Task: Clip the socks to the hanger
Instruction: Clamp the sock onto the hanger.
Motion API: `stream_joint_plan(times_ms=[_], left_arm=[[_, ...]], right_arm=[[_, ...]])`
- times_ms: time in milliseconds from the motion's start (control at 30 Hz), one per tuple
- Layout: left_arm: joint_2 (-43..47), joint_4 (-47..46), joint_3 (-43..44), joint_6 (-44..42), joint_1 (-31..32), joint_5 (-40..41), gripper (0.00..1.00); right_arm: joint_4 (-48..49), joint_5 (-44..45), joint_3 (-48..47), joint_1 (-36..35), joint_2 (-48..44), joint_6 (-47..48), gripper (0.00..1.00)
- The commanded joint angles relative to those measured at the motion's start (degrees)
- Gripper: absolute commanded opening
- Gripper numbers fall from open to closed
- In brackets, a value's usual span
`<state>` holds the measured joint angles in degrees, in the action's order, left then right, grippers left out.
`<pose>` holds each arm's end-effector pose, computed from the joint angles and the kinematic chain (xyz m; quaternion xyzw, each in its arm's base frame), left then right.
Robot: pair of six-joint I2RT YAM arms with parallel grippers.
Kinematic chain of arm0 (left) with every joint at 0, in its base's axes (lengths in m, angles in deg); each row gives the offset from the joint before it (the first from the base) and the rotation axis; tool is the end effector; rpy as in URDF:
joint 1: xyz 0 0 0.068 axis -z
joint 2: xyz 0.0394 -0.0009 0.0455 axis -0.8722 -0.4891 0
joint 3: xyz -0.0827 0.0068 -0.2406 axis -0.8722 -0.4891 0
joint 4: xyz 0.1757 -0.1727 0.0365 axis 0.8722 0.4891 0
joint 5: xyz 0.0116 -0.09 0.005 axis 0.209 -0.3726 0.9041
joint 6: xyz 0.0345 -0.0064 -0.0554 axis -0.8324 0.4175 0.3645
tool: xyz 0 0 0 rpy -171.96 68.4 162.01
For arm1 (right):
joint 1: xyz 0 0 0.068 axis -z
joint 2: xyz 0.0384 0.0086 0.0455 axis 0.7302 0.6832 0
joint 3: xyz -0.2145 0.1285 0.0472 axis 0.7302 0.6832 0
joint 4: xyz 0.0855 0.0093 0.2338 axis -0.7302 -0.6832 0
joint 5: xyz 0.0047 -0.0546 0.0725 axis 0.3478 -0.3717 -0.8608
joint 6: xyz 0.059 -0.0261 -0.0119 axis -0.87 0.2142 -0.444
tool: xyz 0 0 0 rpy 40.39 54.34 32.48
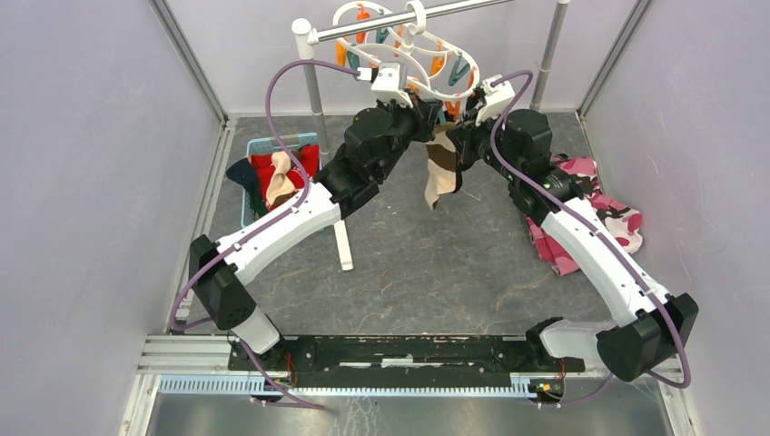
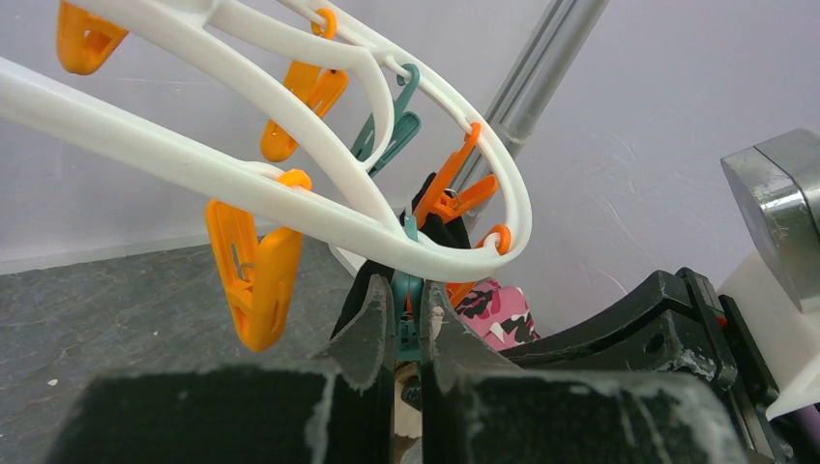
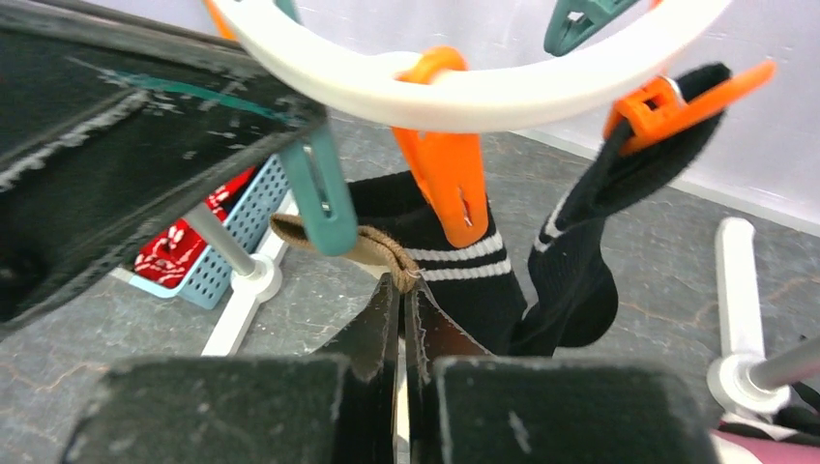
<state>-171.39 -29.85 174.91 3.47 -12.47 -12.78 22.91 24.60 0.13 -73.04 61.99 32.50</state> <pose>0.2690 -0.2765 0.4265 0.0362 0.6574 -0.3328 0.6751 0.2707 0.1375 0.3928 -0.1420 0.7446 0.2237 0.6127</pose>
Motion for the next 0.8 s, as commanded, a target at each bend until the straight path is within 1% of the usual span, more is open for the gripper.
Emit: stream_joint_plan(times_ms=[0,300,400,567,600,767], left_arm=[[1.3,-2.1,1.7,1.2,-0.2,-0.7,0.03],[1.8,-2.0,1.4,1.1,-0.2,-2.0,0.03],[2.3,-2.1,1.0,1.0,-0.2,-2.5,0.03],[3.1,-2.6,0.1,0.8,-0.3,-3.7,0.03],[3.3,-2.8,-0.2,0.8,-0.3,-3.9,0.03],[3.7,-3.1,-0.7,1.0,-0.4,-4.8,0.03]], right_arm=[[4.3,-5.0,-1.4,0.0,0.2,-0.1,0.00],[3.6,-6.5,-1.9,0.5,1.7,-1.0,0.00],[4.9,-10.3,-0.6,2.4,1.4,-1.6,0.00],[9.1,-20.8,2.1,7.2,0.2,-2.7,0.00],[11.1,-22.7,2.6,7.9,0.1,-2.8,0.00],[12.4,-26.1,2.4,8.9,1.2,-4.4,0.00]])
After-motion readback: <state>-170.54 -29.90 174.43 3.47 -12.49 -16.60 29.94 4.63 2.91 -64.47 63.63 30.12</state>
